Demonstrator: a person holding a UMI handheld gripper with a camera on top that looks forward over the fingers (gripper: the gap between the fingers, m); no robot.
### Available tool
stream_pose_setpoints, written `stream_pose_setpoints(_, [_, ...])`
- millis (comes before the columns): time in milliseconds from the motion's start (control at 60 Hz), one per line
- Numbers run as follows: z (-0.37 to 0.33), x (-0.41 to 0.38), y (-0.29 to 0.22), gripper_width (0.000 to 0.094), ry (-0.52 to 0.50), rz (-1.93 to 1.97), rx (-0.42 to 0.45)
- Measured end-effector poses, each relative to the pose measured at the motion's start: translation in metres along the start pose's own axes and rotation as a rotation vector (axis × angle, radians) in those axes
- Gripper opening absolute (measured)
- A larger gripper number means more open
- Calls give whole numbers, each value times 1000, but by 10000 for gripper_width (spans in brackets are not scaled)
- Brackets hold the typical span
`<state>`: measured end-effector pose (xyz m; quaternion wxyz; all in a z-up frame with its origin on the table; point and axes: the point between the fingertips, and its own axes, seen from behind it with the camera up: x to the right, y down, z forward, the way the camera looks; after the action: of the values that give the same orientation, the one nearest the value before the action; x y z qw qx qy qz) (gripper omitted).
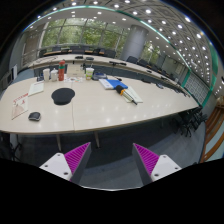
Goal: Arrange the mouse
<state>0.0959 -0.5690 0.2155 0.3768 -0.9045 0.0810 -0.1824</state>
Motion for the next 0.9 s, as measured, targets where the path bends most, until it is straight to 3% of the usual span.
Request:
stream_pose_setpoints(267, [47,-125,27,851,-100,-24,-5])
stream_pose_setpoints(433, [79,-239,28,855,-237,11,-1])
stream_pose_setpoints(667, [130,-387,-5,857,-405,-92,60])
stream_pose_setpoints(900, [184,-462,-30,858,-451,-166,81])
